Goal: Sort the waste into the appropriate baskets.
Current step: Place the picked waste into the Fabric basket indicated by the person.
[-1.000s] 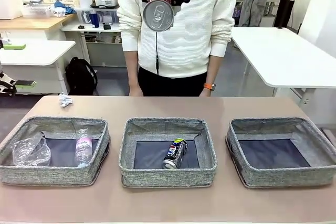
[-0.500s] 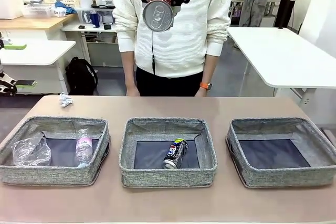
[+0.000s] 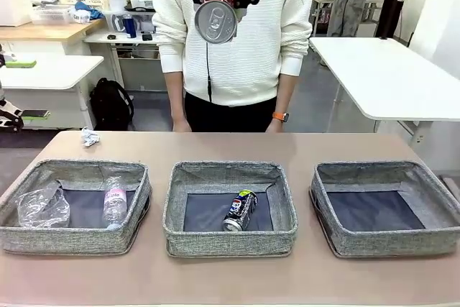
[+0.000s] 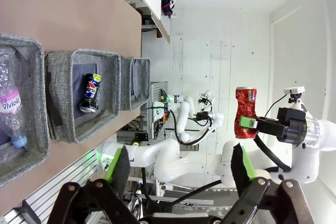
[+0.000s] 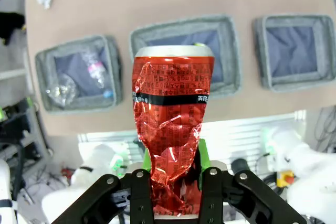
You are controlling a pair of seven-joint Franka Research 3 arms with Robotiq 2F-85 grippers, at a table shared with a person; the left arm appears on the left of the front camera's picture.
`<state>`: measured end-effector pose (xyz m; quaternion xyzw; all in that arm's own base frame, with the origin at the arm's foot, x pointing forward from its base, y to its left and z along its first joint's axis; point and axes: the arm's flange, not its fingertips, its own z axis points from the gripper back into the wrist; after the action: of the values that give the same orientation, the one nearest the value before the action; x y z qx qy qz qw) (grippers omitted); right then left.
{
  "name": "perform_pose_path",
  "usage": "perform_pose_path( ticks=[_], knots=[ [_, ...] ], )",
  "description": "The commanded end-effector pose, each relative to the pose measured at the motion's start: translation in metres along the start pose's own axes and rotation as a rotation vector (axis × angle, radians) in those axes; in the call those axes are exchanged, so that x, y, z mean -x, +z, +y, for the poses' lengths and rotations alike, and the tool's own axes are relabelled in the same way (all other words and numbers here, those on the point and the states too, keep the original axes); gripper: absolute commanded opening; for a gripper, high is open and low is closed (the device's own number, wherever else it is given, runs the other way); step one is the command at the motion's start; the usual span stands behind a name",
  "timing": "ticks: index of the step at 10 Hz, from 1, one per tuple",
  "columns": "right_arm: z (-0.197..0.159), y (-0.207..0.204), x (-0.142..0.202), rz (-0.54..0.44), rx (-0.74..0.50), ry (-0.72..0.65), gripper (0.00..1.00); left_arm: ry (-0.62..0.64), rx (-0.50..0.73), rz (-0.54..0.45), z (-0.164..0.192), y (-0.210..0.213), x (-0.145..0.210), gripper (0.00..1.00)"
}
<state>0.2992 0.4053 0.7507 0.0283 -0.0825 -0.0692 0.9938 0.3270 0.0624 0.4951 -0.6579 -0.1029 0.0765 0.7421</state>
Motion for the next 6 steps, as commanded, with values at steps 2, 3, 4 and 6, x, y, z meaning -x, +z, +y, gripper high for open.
perform_pose_path(
  ticks=[2, 3, 4, 6],
  knots=[
    [-0.0013, 0.0007, 0.001, 0.002, -0.002, -0.001, 0.35, -0.004, 0.014, 0.002, -0.0027, 0.0002, 0.0007, 1.0],
    [-0.0013, 0.0007, 0.001, 0.002, -0.002, -0.001, 0.35, -0.004, 0.014, 0.002, -0.0027, 0.0002, 0.0007, 1.0],
    [-0.0013, 0.0007, 0.001, 0.002, -0.002, -0.001, 0.35, -0.004, 0.014, 0.002, -0.0027, 0.0002, 0.0007, 1.0],
    [-0.0013, 0.0007, 0.001, 0.002, -0.002, -0.001, 0.35, -0.004, 0.014, 0.002, -0.0027, 0.0002, 0.0007, 1.0]
  ],
)
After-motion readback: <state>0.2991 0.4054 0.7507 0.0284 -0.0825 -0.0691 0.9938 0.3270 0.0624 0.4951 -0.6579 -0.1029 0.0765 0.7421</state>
